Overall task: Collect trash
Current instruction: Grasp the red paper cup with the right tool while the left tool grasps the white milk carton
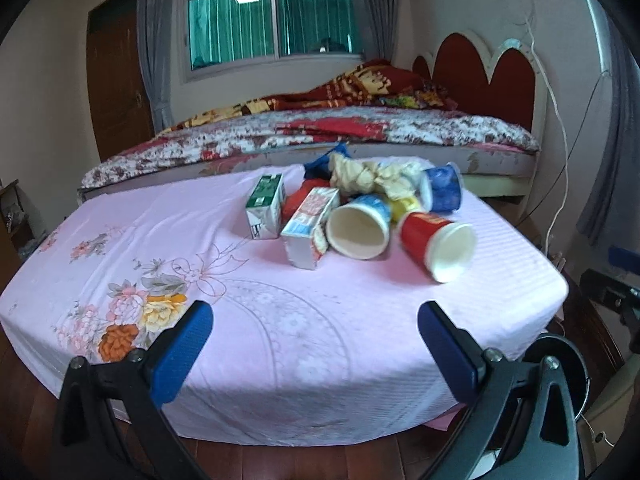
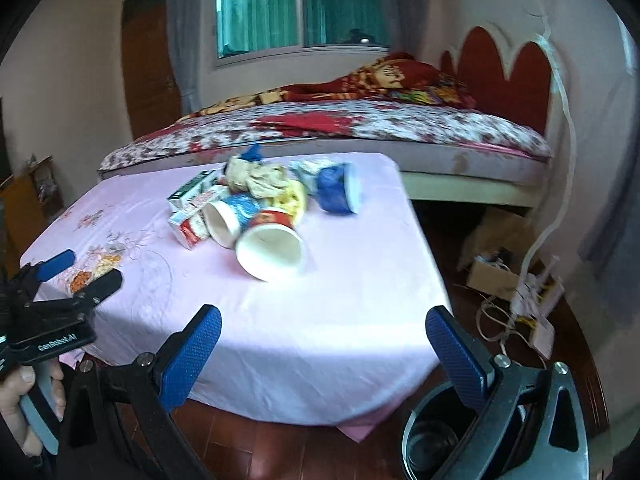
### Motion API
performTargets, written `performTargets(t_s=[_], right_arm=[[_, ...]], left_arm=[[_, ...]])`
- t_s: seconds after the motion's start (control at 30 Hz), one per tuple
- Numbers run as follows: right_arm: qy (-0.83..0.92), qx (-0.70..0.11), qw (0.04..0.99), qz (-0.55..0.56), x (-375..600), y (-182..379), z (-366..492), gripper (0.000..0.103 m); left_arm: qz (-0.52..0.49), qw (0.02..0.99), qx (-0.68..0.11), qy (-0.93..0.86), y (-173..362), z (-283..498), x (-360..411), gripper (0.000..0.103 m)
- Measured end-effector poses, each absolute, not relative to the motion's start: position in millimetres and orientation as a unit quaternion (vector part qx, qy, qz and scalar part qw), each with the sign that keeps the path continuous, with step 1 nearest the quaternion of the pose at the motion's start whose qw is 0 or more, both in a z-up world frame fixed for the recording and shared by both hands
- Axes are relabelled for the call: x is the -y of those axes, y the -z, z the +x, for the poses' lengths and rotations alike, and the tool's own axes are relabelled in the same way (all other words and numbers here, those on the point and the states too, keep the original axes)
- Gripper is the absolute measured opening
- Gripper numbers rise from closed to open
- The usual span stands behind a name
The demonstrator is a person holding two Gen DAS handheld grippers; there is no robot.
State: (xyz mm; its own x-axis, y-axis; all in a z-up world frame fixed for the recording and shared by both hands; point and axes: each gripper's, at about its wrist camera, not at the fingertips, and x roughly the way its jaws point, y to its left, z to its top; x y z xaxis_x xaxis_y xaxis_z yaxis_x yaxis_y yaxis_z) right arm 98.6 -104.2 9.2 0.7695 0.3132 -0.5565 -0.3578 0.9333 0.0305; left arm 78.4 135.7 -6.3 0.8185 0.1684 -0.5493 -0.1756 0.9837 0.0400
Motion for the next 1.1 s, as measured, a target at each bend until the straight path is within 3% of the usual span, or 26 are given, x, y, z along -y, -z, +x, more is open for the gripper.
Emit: performTargets(t_s=[0.5,0.6,0.73,0.87,1.03,1.1], right_arm=[[-0.226,-0.320,0.916,-0.088,15.2,41.5,201.4,0.101],[-0.224,-0.329,0.913,-0.087,9.5,49.7,217.2,0.100],[-0.229,-0.338,0.909,-0.086,5.6,57.0,233.5,0.090],[-0.238,-0.338,0.907,-0.078,6.5,59.5,242.4,0.085],[-0.248,-0.343,0.903,-0.077,1.9,63.0,244.0,0.075],[-0.250,-0.340,0.903,-0.079,0.5,62.3,242.6,0.072]], left_arm=[[-0.043,0.946,-0.310,-0.083,38.8,168.8,-182.3,0.101],[-0.050,0.941,-0.325,-0.076,46.3,186.4,-188.2,0.093],[-0.050,0.941,-0.328,-0.072,50.6,198.3,-190.7,0.088],[-0.050,0.942,-0.325,-0.066,51.6,204.9,-189.4,0.088],[-0.042,0.940,-0.334,-0.051,51.7,214.9,-184.9,0.067],[-0.031,0.937,-0.343,-0.049,53.3,216.6,-183.2,0.038]])
